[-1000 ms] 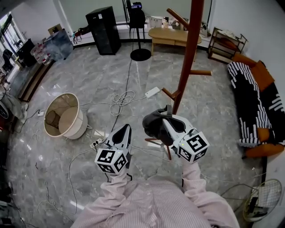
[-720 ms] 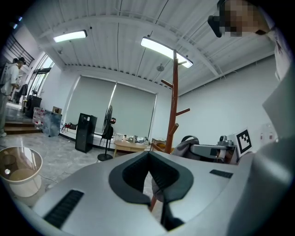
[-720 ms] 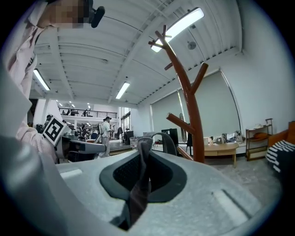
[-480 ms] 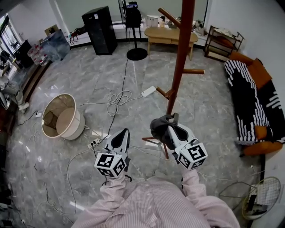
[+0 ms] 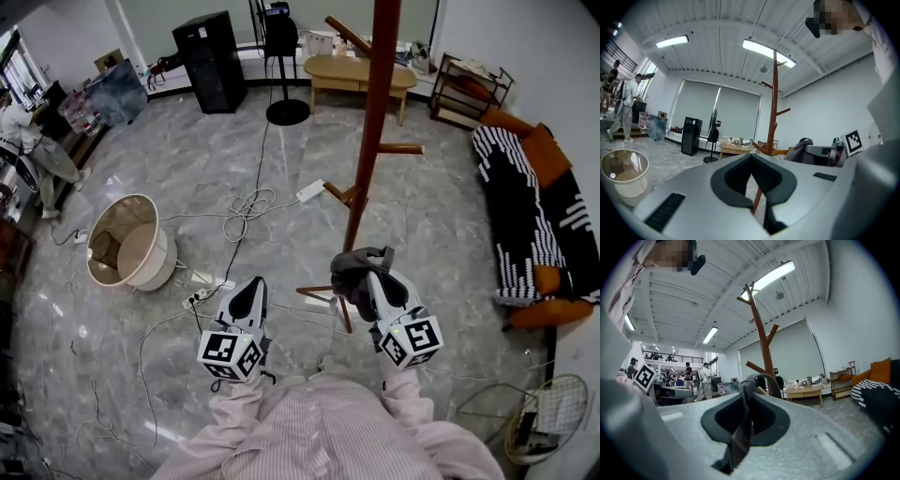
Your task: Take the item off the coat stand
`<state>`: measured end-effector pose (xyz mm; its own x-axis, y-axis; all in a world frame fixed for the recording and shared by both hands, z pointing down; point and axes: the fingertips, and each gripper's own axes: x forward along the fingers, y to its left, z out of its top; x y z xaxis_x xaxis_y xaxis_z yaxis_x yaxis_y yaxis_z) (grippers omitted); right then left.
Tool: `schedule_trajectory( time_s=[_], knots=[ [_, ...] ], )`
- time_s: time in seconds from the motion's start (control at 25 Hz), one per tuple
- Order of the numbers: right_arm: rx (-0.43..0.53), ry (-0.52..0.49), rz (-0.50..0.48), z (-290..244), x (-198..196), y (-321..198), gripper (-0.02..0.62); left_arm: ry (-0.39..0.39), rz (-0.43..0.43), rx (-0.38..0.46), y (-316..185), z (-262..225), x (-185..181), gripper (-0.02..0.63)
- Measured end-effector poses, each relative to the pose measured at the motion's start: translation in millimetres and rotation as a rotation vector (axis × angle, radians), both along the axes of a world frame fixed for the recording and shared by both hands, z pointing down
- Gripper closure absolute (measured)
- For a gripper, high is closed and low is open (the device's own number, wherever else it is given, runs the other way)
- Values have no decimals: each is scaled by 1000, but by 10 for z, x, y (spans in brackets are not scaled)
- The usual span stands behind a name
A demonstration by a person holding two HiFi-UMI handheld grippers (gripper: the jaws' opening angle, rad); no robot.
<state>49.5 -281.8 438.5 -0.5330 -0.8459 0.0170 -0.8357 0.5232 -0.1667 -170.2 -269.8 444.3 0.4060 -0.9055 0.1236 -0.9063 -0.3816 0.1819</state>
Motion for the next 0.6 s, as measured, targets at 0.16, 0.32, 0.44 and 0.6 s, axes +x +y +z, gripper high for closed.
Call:
schedule_trajectory(
  time_s=[0.16,0.32,0.44,0.6],
  knots=[
    [9,-4,7,-36,24,23,571,-1,-15,6,39,13,-41,604],
    [18,-10,5,-80,57,28,571,-8,-21,9,41,-12,-21,604],
    [21,-16,0,-107,49,32,571,-12,-13,14,39,-32,8,604],
    [19,-15,-3,-94,26,67,571,-6,-3,15,57,-23,21,604]
  ],
)
